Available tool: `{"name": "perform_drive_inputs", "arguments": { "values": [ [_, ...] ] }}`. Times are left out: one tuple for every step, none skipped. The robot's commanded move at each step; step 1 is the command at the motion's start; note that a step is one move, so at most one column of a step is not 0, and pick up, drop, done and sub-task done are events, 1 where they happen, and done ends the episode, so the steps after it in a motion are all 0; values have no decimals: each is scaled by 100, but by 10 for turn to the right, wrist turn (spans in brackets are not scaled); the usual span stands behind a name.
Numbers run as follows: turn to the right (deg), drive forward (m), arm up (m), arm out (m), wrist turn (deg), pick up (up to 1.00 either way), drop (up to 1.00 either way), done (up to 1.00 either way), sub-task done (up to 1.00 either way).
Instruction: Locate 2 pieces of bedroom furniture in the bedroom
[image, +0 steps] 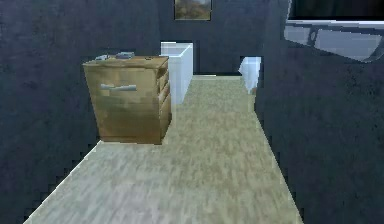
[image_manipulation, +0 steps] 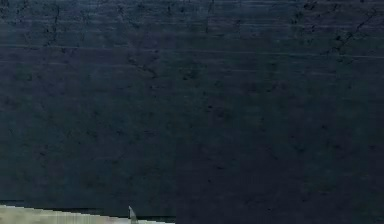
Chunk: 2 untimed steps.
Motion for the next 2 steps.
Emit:
{"name": "perform_drive_inputs", "arguments": {
  "values": [
    [180,0,0,0,0,0,0,0,0],
    [0,15,0,0,0,0,0,0,0]
  ]
}}
